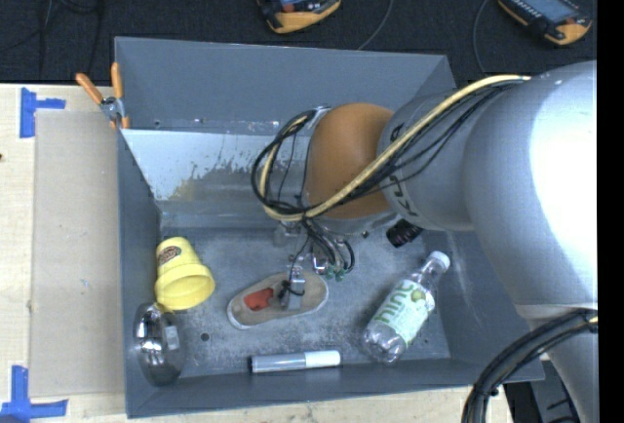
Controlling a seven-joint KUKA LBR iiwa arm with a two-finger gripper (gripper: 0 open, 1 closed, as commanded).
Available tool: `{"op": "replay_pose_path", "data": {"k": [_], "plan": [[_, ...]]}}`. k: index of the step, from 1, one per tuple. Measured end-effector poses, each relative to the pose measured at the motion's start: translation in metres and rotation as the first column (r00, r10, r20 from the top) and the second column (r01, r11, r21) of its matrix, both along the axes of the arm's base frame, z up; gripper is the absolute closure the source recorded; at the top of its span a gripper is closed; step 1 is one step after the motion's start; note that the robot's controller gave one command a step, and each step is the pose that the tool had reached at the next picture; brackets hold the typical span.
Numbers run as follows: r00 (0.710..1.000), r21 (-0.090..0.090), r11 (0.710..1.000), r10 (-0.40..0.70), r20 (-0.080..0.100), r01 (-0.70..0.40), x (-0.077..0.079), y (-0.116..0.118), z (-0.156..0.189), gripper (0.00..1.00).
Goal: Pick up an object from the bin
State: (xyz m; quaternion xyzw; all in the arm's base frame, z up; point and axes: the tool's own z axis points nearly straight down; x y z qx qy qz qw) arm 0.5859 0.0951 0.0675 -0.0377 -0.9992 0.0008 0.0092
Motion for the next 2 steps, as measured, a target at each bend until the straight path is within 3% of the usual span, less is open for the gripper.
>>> {"op": "replay_pose_path", "data": {"k": [1,2], "plan": [[1.000,0.003,1.000,-0.007,0.006,0.007,0.0325,0.0355,0.0481,0.00],[1.000,0.000,1.000,-0.007,0.001,0.007,0.0307,0.0340,0.0454,0.00]]}}
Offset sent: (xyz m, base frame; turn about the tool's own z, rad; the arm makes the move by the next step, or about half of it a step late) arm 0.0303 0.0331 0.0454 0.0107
